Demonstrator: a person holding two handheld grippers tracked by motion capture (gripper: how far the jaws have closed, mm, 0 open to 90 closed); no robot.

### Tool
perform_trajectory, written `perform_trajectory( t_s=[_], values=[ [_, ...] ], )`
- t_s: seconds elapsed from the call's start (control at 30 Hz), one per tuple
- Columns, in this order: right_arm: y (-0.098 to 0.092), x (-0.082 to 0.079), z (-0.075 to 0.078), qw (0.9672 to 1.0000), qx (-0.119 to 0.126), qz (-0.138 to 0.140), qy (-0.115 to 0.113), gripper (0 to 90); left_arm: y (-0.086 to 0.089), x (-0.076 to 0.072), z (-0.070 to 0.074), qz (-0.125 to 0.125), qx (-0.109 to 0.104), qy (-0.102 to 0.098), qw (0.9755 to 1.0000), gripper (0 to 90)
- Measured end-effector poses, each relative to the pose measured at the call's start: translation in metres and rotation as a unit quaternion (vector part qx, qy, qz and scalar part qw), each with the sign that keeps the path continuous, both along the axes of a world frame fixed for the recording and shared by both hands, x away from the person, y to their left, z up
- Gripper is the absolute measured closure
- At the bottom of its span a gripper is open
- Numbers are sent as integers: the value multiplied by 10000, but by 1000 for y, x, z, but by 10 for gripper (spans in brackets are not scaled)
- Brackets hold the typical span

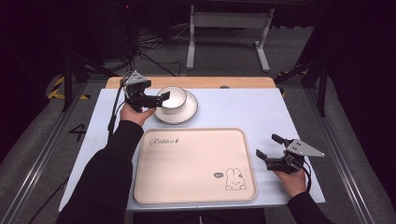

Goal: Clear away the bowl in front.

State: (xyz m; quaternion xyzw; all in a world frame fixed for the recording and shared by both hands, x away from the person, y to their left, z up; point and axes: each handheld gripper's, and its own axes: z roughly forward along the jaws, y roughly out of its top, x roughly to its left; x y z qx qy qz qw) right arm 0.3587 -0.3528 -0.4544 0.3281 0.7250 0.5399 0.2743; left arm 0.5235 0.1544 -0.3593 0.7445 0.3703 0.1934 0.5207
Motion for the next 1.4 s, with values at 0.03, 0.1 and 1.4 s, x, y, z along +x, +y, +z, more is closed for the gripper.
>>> perform_trajectory(
  t_s=[0.03,0.1,1.4],
  values=[
    [0,0,0,10000,-6,-4,0,79,0,2,-1,11,-3,45,10000,61],
    [1,0,0,10000,-23,-10,-3,79,1,8,-3,89,-1,112,9999,63],
    [2,-2,0,9999,-76,-19,-96,79,0,56,-55,816,-55,1875,9788,247]
  ],
)
